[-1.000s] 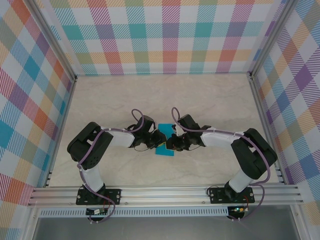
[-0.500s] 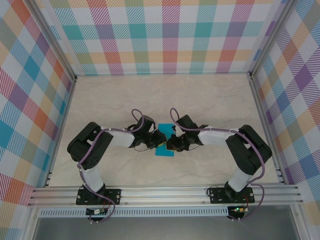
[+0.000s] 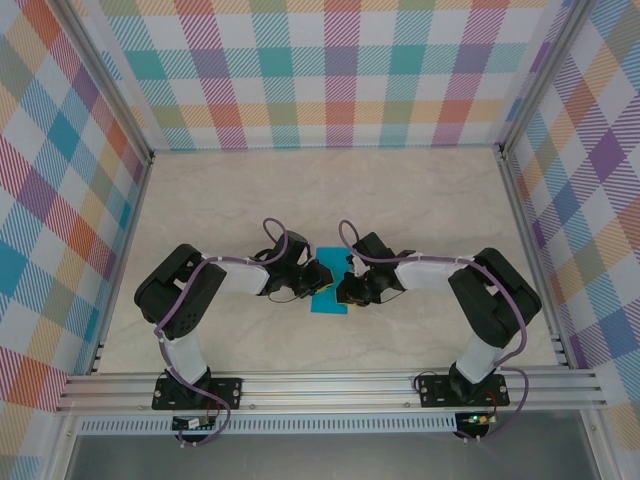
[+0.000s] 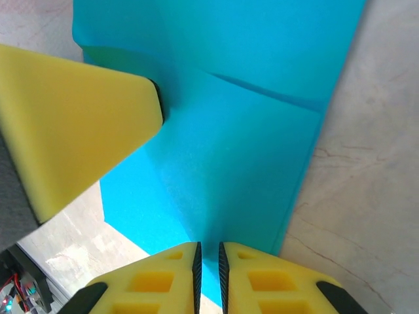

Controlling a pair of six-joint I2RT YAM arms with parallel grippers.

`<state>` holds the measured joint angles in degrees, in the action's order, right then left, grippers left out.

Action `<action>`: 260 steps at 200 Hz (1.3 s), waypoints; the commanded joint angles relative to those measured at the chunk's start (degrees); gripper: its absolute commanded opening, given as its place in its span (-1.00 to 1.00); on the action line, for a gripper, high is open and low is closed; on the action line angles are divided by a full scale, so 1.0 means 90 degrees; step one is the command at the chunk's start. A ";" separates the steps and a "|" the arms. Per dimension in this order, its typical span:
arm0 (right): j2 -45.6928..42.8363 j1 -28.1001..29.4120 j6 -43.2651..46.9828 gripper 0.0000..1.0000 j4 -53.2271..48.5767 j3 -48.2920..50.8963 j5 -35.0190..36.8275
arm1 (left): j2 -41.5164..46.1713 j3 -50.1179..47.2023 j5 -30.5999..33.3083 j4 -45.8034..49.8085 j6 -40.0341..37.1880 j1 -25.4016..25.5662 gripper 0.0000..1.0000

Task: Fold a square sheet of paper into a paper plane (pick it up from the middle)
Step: Fold the triangle a second time at the center of the table.

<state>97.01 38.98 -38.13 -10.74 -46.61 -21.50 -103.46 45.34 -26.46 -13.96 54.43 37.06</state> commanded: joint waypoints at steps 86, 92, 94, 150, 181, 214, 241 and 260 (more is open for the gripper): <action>-0.0350 0.0171 -0.0148 -0.69 0.0162 -0.0078 -0.0663 | -0.0144 -0.0171 0.0203 0.0076 -0.0062 0.0082 -0.66; -0.0311 0.0175 -0.0151 -0.69 0.0134 -0.0077 -0.0591 | -0.0152 -0.0169 0.0205 0.0076 -0.0062 0.0083 -0.66; -0.0294 0.0179 -0.0149 -0.69 0.0123 -0.0076 -0.0576 | -0.0154 -0.0168 0.0205 0.0076 -0.0055 0.0087 -0.66; 0.0178 0.0171 -0.0020 -0.71 -0.0155 0.0039 -0.0068 | -0.0157 -0.0173 0.0200 0.0086 -0.0072 0.0082 -0.66; 0.0068 0.0171 -0.0050 -0.69 -0.0203 0.0124 -0.0008 | -0.0177 -0.0195 0.0205 0.0056 -0.0062 0.0089 -0.66; -0.0127 0.0171 -0.0016 -0.68 -0.0375 0.0132 -0.0050 | -0.0197 -0.0190 0.0203 0.0066 -0.0073 0.0088 -0.66; -0.0262 0.0147 -0.0098 -0.67 -0.0343 0.0268 -0.0158 | -0.0203 -0.0173 0.0215 0.0076 -0.0082 0.0086 -0.67; -0.0317 0.0136 -0.0183 -0.66 -0.0219 0.0426 -0.0185 | -0.0224 -0.0182 0.0225 0.0066 -0.0086 0.0090 -0.67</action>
<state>95.77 40.23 -38.61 -11.66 -44.91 -23.00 -103.46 45.23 -26.35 -14.22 54.43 37.06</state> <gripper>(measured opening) 0.166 0.163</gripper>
